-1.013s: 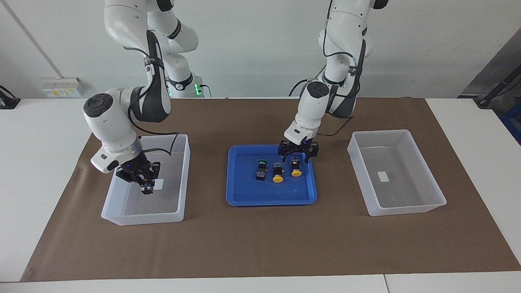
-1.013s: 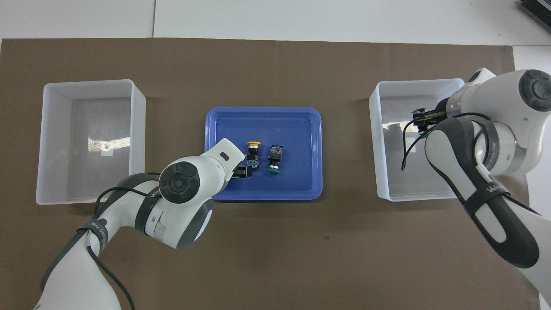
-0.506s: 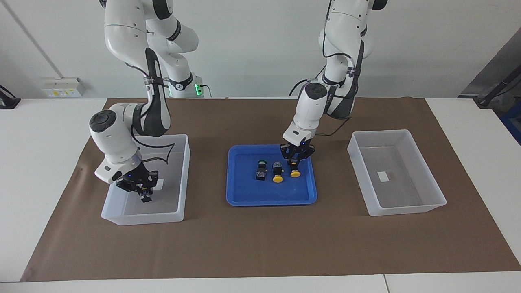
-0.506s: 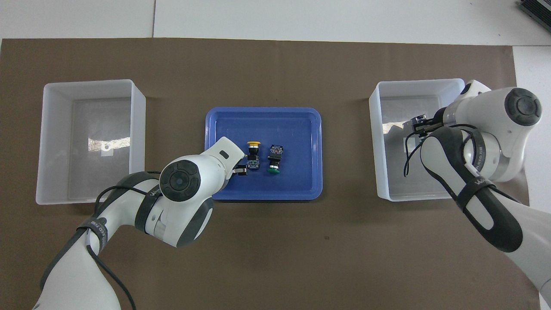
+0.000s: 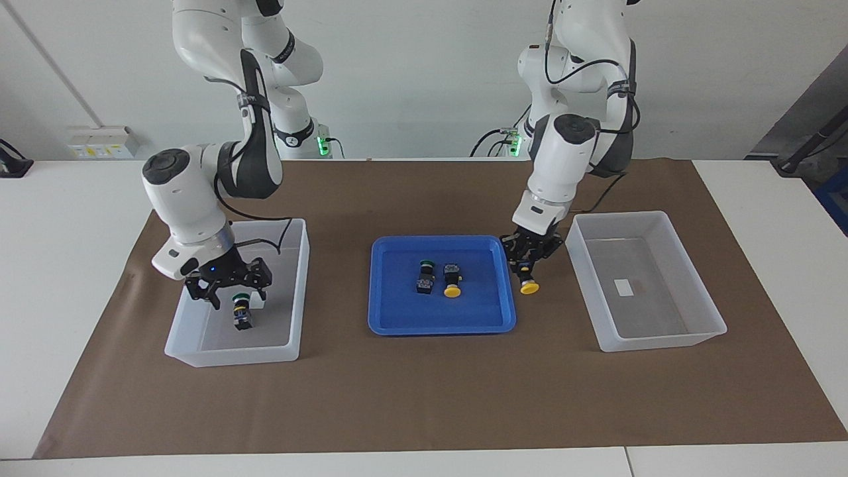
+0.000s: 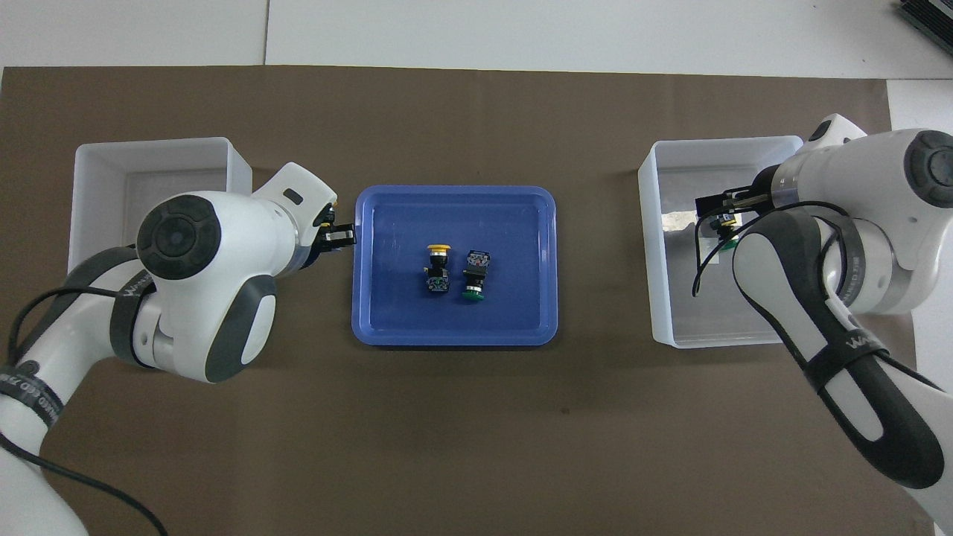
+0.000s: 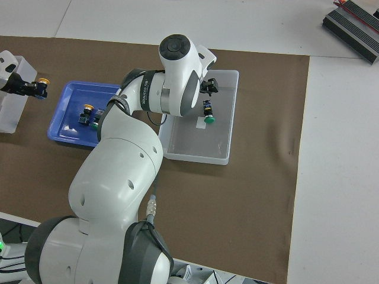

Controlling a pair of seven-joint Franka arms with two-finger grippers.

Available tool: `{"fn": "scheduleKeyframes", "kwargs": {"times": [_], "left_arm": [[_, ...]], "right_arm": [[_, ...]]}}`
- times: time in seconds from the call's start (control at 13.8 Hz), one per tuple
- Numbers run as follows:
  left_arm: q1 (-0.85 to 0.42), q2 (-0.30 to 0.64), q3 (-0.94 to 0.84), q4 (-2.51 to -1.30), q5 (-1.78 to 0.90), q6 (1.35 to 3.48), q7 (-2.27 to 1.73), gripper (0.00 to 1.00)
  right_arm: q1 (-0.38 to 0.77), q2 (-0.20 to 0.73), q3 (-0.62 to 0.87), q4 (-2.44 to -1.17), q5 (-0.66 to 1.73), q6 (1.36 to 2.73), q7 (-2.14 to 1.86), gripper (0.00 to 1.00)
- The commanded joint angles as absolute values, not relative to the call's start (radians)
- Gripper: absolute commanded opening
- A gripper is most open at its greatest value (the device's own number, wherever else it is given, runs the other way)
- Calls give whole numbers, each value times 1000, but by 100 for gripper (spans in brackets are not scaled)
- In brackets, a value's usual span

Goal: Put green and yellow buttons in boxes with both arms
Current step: 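Carry the yellow button to the left box while the right gripper releases the green button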

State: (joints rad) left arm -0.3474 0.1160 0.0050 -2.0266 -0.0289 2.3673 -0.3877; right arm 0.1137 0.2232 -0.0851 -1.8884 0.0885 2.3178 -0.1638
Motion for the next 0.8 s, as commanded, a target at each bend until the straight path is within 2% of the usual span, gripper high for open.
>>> {"fn": "scheduleKeyframes", "kwargs": {"times": [0.0, 0.36, 0.51, 0.72], "left_arm": [[-257, 117, -3, -1997, -9, 2341, -283, 0], [-71, 123, -8, -2013, -12, 2425, -62, 0], [-28, 124, -8, -2032, -20, 2463, -6, 0], [-6, 152, -8, -2065, -23, 2528, 21, 0]], "right_arm": [[191, 209, -72, -1847, 109, 2273, 15, 100], [405, 221, -72, -1848, 109, 2325, 355, 100], [489, 262, -72, -1861, 109, 2390, 499, 100], [543, 311, -72, -1870, 109, 2472, 598, 100]]}}
